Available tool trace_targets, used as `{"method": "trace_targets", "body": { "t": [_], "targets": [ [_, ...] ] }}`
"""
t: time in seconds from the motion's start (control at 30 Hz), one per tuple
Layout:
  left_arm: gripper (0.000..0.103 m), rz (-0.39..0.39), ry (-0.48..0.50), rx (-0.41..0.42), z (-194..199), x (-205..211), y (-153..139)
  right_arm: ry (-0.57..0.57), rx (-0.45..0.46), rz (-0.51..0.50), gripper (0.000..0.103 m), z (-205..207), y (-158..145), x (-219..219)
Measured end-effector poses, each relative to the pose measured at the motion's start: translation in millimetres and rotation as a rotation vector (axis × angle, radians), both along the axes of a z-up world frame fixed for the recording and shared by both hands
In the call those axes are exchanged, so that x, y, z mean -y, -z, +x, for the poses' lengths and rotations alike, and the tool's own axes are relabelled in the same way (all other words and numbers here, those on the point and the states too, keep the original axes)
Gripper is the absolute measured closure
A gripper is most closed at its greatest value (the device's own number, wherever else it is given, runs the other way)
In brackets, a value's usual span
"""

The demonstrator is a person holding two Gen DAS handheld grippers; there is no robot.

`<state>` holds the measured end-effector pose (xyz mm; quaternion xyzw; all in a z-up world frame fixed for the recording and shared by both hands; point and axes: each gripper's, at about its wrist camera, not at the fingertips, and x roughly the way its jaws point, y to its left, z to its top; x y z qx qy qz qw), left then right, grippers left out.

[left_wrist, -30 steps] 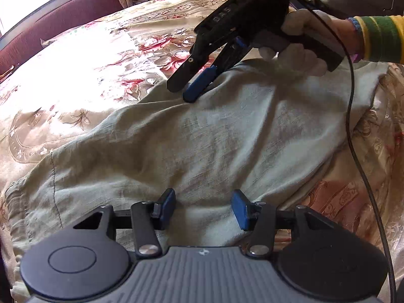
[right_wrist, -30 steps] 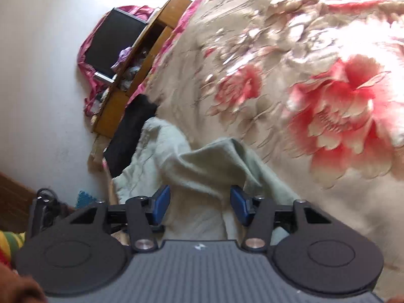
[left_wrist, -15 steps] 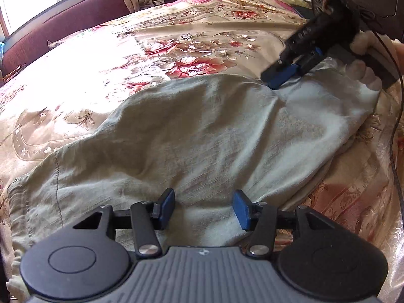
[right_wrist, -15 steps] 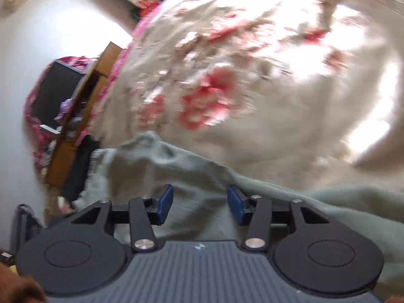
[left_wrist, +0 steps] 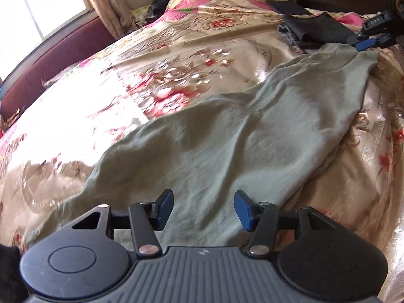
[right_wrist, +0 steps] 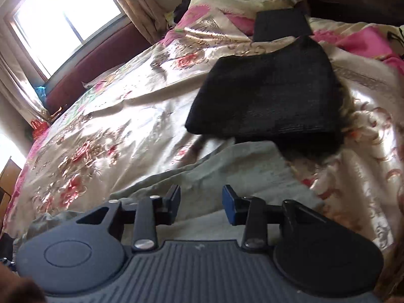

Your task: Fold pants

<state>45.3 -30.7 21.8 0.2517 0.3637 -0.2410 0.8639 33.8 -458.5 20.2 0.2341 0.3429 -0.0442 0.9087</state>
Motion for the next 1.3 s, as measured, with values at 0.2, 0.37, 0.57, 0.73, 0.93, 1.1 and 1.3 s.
{"method": "trace_targets", "body": {
  "t": [0.2,0.37,0.57,0.73,0.93,1.1,1.3],
  "targets": [
    [0.036,0.028,0.084,0.04,-5.4,37.2,-10.9,0.045,-0.038,-0.105,0.057,24.5,21.8,15.4],
    [0.036,0.046,0.133,0.042,-8.8,54.2,-12.4,-0.029,0.04,-0.102,0.055,14.4,14.1,5.4],
    [0.036,0.02,0.156,0.053,5.1,74.2,-10.1,-0.132,0.066,-0.188,0.051,38.4,3.9,-18.0],
    [0.036,0.03,0.183,0.051,6.2,80.7,-5.3,-0.21,-0.009,-0.319,0.052,75.6,-0.2,-22.8],
    [0.036,0.0,0.191,0.03,5.8,76.0,1.7,-0.231,-0.073,-0.296,0.061,61.9,2.6,-12.8],
    [0.036,-0.045,0.222,0.039,14.4,83.5,0.7,-0.219,-0.032,-0.262,0.056,40.1,-5.2,-12.1],
    [0.036,-0.022,0.275,0.087,20.3,105.0,-5.1,-0.499,-0.085,-0.37,0.056,85.6,7.1,-69.9]
  ]
}}
